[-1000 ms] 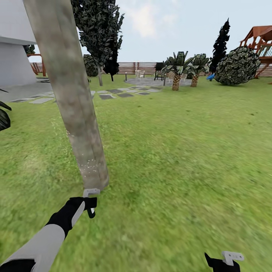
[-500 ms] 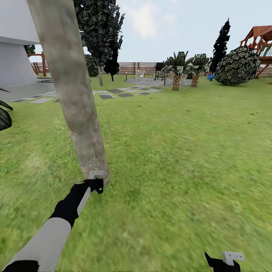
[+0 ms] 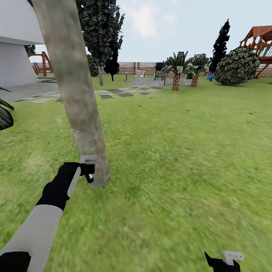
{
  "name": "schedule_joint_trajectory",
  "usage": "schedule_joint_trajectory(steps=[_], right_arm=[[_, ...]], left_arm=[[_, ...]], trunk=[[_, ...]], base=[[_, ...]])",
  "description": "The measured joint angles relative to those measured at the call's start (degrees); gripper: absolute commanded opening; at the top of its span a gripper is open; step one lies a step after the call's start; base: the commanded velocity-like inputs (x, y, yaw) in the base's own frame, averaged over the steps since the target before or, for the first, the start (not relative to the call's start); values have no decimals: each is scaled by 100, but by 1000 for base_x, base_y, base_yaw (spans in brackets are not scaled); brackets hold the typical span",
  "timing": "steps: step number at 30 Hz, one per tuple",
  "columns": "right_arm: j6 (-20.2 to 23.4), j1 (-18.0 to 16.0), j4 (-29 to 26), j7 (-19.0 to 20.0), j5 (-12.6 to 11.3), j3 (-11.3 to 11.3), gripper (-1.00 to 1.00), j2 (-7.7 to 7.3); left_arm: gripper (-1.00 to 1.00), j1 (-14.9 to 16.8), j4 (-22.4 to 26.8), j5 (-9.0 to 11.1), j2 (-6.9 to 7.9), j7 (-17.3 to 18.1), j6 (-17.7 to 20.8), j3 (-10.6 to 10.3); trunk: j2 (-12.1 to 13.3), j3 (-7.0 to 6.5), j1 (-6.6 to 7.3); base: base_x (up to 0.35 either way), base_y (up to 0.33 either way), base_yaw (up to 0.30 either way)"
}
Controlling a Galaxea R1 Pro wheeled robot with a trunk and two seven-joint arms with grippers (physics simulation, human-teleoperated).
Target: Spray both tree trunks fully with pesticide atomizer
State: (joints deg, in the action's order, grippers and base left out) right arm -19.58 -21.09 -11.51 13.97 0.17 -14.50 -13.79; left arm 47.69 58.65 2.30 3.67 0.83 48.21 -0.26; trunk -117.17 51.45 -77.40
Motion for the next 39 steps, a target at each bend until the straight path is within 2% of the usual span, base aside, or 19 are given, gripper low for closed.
schedule_joint_trajectory(steps=[7, 10, 12, 14, 18, 19, 21, 24, 26, 31, 33, 37, 39], right_arm=[[3, 0, 0, 0, 0, 0, 100, 0], [4, 0, 0, 0, 0, 0, 100, -1], [4, 0, 0, 0, 0, 0, 100, -1], [3, 0, 0, 0, 0, 0, 100, 0], [6, 0, 0, 0, 0, 0, 100, 0], [5, 0, 0, 0, 0, 0, 100, 1], [6, 0, 0, 0, 0, 0, 100, 2], [6, 0, 0, 0, 0, 0, 100, 0], [6, 0, 0, 0, 0, 0, 100, 1], [6, 0, 0, 0, 0, 0, 100, 0], [6, 0, 0, 0, 0, 0, 100, 1], [6, 0, 0, 0, 0, 0, 100, 1], [6, 0, 0, 0, 1, 0, 100, 7]], left_arm=[[-100, 131, 56, -26, 8, -35, 8, 12], [-100, 498, 50, 0, -28, -56, 37, 16], [-100, 694, 38, -14, -49, -61, 243, 17], [-100, 792, 9, -56, 40, -82, 488, 53], [-100, 820, -2, -16, 590, -23, 605, 260], [-100, 820, 2, 25, 625, -16, 618, 261], [-100, 823, 45, 74, 587, -11, 627, 250], [-100, 1038, 73, 112, 239, -10, 745, 222], [-100, 1205, 75, 77, 129, -10, 863, 215], [-100, 1904, 29, 52, 151, -10, 992, 232], [-100, 2083, 18, 66, 125, -10, 1012, 216], [-100, 2037, 34, 69, 125, -5, 1017, 216], [-100, 1643, -17, 81, 133, -2, 986, 225]], trunk=[[0, 0, 0], [0, -1, 0], [0, 0, 0], [0, 0, 0], [0, 0, 0], [0, 0, 0], [0, 0, 0], [0, 0, 0], [0, -1, 0], [-1, -1, 1], [0, 0, 0], [0, 0, 0], [1, 1, -1]], base=[[-130, 0, 0], [-5, 0, 0], [-1, 0, 0], [0, 0, 0], [0, 0, 0], [0, 0, 0], [0, 0, 0], [0, 0, 0], [0, 0, 0], [0, 0, 0], [0, 0, 0], [0, 0, 0], [0, 0, 0]])
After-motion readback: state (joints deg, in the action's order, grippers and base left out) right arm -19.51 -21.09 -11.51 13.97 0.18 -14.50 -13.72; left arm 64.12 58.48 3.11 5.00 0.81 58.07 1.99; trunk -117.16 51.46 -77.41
